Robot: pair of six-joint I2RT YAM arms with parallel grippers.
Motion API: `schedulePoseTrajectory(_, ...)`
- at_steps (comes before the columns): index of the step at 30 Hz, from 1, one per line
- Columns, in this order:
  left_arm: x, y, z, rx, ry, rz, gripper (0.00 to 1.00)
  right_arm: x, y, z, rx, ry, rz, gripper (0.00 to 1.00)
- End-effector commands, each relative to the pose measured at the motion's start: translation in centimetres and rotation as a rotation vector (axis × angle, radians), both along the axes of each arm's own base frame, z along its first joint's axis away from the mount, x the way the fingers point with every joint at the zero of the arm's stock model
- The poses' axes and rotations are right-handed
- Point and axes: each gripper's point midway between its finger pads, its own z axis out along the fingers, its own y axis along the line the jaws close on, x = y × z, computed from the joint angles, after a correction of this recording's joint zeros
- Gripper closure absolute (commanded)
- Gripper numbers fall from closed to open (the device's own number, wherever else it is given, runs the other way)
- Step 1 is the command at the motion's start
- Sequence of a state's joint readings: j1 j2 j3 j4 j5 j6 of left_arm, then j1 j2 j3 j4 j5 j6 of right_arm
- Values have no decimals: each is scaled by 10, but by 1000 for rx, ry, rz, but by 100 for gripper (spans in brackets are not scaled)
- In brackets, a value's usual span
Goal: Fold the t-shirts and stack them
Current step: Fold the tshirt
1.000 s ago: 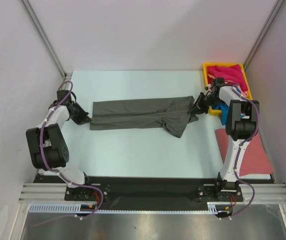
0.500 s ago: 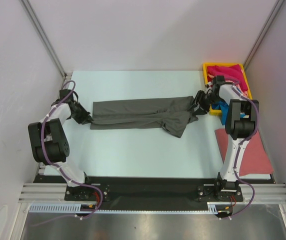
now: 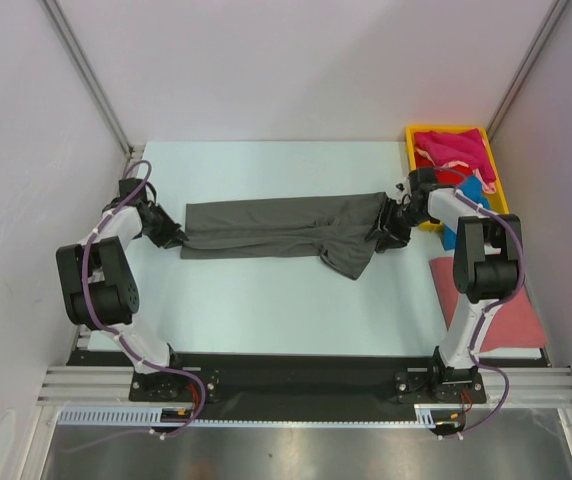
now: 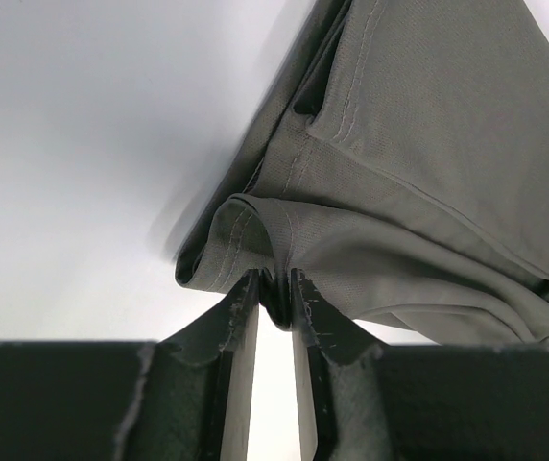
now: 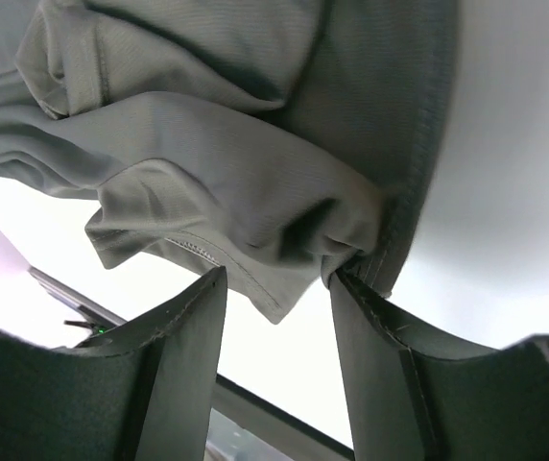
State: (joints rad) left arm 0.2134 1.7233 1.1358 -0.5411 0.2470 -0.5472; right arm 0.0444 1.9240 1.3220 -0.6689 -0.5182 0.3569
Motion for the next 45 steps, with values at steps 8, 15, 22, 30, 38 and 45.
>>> schedulePoseTrajectory(8,6,-2,11,11,-41,-50,74,27,-43,29,-282,-205,3,45)
schedulePoseTrajectory(15,0,-4,8,10,-31,-59,74,12,-14,32,-181,-171,57,49)
schedulePoseTrajectory(22,-1,-5,10,4,-39,-58,74,0,10,15,-78,-132,32,63)
schedulePoseTrajectory(30,-2,-5,10,6,-37,-63,74,-2,13,-9,-48,-96,32,60)
schedulePoseTrajectory(38,-2,-6,11,1,-40,-66,74,-8,9,-19,-59,-70,19,58)
schedulePoseTrajectory(45,-1,-7,9,-6,-43,-68,74,-4,13,-20,-39,-61,21,64)
